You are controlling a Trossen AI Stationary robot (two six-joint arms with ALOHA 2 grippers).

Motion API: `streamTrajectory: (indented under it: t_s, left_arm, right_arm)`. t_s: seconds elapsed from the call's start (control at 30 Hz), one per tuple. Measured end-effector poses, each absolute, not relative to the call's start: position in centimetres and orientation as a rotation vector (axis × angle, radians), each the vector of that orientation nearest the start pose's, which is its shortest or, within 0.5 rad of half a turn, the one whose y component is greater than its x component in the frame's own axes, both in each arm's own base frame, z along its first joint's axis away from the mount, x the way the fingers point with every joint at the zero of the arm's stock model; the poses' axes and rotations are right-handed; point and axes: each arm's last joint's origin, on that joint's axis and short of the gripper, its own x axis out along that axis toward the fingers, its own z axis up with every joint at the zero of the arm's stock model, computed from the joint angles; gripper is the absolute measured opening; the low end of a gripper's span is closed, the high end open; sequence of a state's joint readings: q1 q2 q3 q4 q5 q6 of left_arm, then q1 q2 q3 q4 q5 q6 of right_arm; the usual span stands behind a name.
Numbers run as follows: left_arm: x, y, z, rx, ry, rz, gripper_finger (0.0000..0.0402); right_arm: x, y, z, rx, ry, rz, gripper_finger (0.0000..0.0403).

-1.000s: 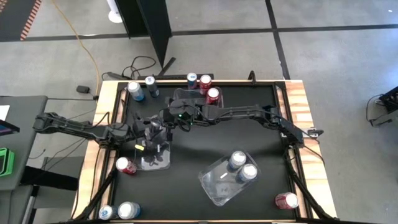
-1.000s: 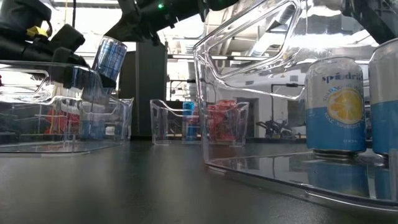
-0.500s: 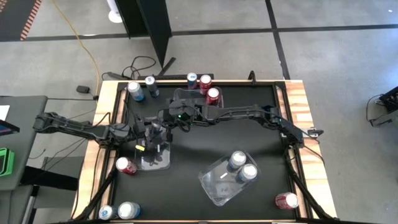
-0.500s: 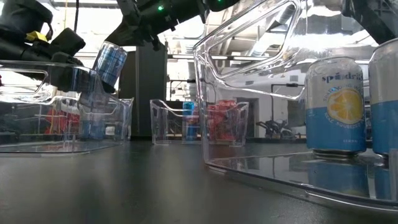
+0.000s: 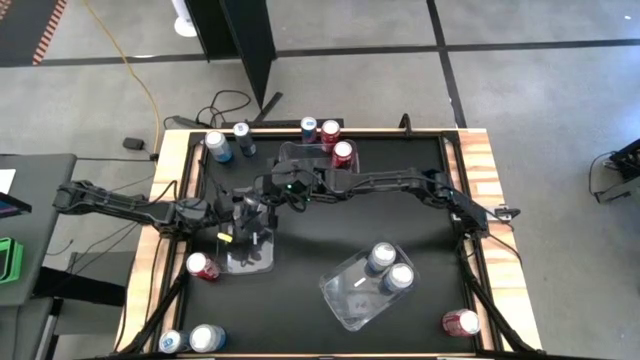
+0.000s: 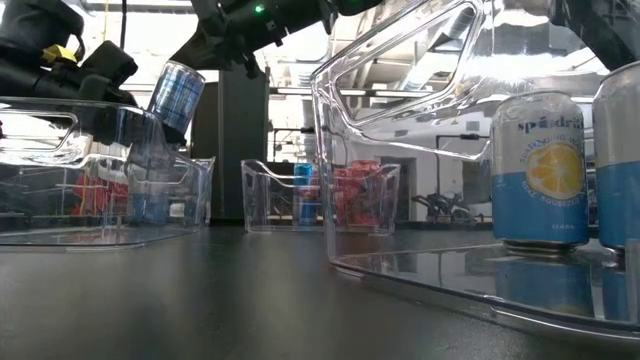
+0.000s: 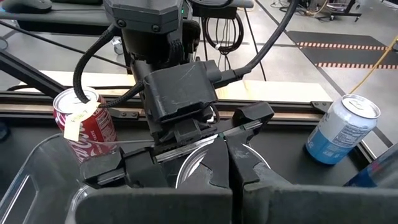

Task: Sort soda cans
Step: Put the blue soda can into the middle left transparent bin

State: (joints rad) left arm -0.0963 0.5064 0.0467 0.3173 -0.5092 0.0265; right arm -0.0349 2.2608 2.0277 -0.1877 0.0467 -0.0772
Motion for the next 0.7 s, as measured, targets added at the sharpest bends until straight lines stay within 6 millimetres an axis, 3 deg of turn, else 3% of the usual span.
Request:
streamTrajectory:
  t_s: [0.7]
  left_arm:
    - [13.2, 0.3, 17.7, 0.006, 0.021, 0.451, 0.0269]
  right_arm:
    - [52.5, -2.7, 25.4, -0.064, 0.535, -0.069, 0.0000]
